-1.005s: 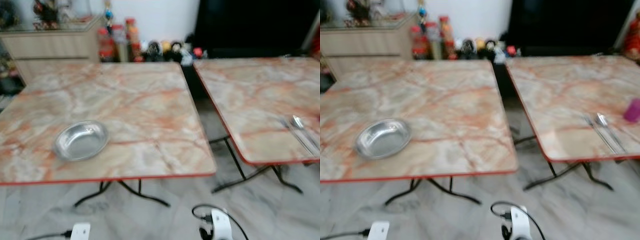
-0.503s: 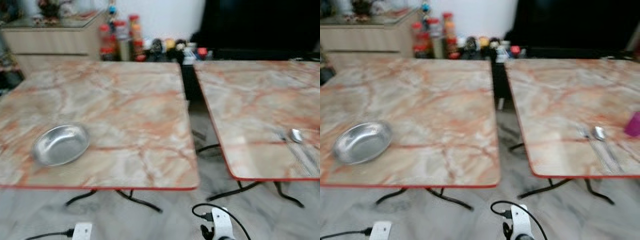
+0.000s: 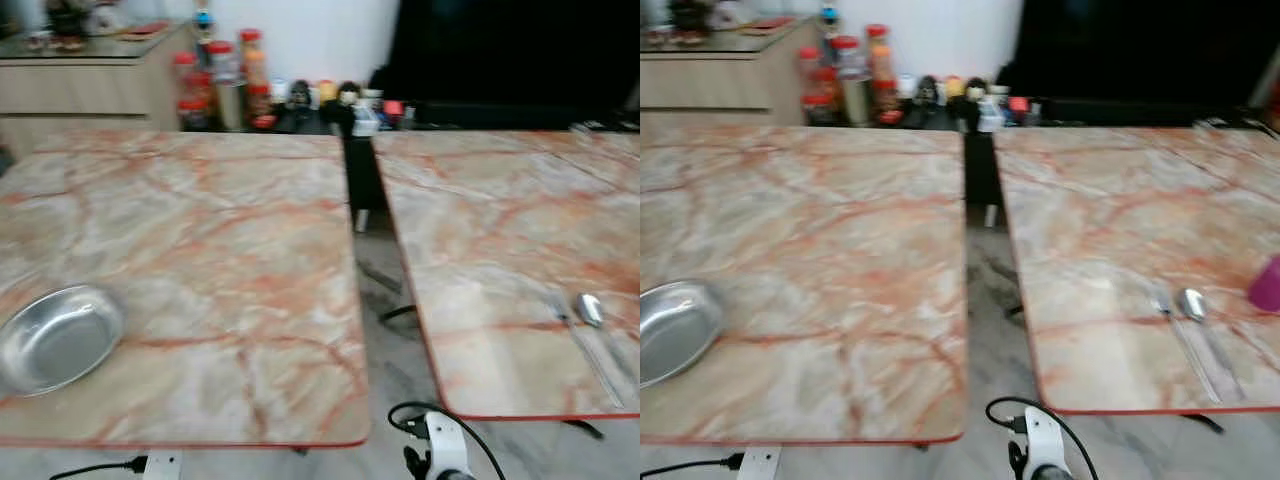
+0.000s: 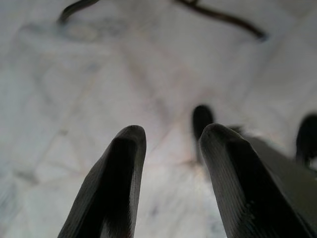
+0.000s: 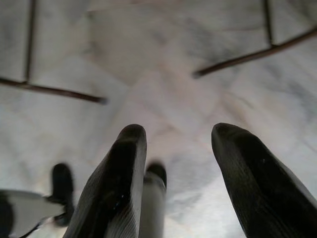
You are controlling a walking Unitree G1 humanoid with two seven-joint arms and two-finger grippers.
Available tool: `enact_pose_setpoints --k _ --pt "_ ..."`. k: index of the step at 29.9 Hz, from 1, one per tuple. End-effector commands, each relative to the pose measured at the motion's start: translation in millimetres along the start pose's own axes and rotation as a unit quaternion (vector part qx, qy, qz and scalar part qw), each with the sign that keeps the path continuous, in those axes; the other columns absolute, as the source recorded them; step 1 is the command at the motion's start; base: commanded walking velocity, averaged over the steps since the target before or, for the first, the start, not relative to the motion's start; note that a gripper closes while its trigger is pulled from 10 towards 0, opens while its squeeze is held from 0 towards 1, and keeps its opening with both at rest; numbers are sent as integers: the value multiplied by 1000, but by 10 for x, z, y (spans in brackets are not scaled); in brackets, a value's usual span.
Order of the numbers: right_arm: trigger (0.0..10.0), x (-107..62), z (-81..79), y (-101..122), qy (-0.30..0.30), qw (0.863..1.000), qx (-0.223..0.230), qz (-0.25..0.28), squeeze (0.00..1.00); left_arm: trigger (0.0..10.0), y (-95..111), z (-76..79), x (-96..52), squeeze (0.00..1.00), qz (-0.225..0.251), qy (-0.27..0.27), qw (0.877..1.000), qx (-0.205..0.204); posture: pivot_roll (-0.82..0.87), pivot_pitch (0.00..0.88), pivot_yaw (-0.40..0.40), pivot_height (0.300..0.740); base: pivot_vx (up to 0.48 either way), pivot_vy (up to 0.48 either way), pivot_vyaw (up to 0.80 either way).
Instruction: Setting the table
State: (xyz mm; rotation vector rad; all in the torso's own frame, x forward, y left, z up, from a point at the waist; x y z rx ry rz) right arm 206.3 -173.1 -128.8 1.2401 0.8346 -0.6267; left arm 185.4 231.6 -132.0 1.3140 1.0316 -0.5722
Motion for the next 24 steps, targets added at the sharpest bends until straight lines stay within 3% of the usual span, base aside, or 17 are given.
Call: enact_pose_setpoints --k 1,3,11,15,22,24 --pt "10000 -5 92 5 -11 1000 4 0 0 10000 -95 64 -8 0 -13 -8 1000 -6 -20 0 -48 740 0 -480 0" --pt "10000 -5 90 4 -10 1000 3 -1 0 10000 -95 65 -8 0 -13 -9 1000 -5 -20 0 -48 740 0 -480 0" --pt "10000 -4 76 4 -8 1000 4 -1 0 10000 -69 77 -5 0 -10 -12 1000 -7 -19 0 -48 740 0 0 0" --pt "10000 -2 65 8 -7 1000 4 -1 0 10000 -67 81 -5 0 -11 -12 1000 -5 -19 0 -48 740 0 -480 0" --pt "10000 -2 50 3 -4 1000 4 -2 0 10000 -84 82 -6 0 -13 -13 1000 0 -18 0 -48 740 0 0 0" --pt "10000 -2 50 2 -4 1000 4 -2 0 10000 -91 86 -7 0 -14 -13 1000 0 -18 0 -48 740 0 -469 0"
Point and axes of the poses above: a point about 5 cm out from each wrist's last joint towards the gripper, its own x axis pointing out of the wrist towards the gripper, its own y axis along the axis of the wrist's last joint, z = x × y, the point moved 5 cm from there along x, pointing out of the wrist towards the gripper, and after that the axes turned 13 degrees about -x, right-handed, at the moved point
